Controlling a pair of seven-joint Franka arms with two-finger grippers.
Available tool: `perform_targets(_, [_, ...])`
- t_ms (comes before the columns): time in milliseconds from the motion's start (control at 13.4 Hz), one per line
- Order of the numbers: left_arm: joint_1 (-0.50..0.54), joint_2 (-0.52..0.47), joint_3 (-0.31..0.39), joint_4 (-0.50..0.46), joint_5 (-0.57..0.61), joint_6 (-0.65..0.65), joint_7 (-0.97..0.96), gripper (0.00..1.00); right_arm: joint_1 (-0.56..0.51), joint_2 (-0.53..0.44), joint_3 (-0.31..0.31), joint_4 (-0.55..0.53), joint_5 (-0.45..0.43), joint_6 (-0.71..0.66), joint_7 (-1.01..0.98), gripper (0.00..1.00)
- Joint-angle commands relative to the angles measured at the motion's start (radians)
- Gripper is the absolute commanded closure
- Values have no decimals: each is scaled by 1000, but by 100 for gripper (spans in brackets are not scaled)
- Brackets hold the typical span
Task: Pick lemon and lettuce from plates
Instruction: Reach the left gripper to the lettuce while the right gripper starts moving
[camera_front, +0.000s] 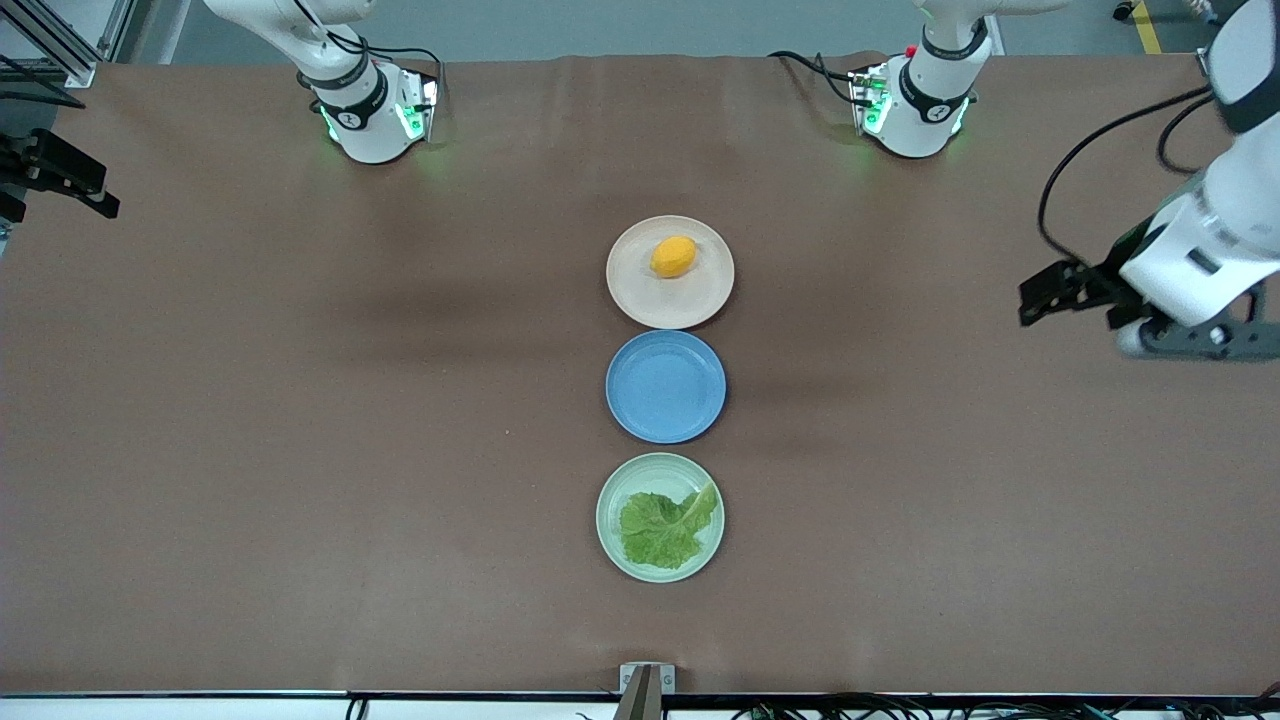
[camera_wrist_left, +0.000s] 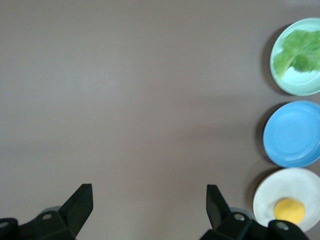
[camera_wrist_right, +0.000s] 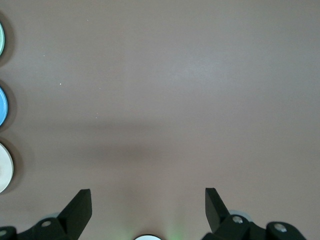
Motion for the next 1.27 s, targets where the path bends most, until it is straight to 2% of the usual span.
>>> perform_targets(0, [-52,93,-1,46,-12,115,8,0,-10,7,-6,1,8,-12,-3,0])
perform_targets(299, [-187,225,0,47,-7,357,24,0,-20,87,-6,0,0,-2,-42,0])
perform_targets(449, [-244,320,2,49,2,516,96,0,-39,133,-6,4,10,21,-40,0])
perform_targets(599, [-251,411,-1,49,-3,667,188,0,-46,237,-4,7,8,32,-49,0])
perform_targets(749, [-251,495,-21,50,-3,811,278,1,-15,247,4,-2,8,32,-54,0])
perform_targets(824, [-253,528,-26,52,-3,868,292,1,8,242,4,-13,23,32,2,0])
perform_targets(1048, [-282,607,-32,70,-6,972,276,6,98,211,4,-48,117,38,359,0])
perform_targets(1198, [-314,679,-32,109,-6,1058,272,14,187,165,4,-111,128,70,542,0])
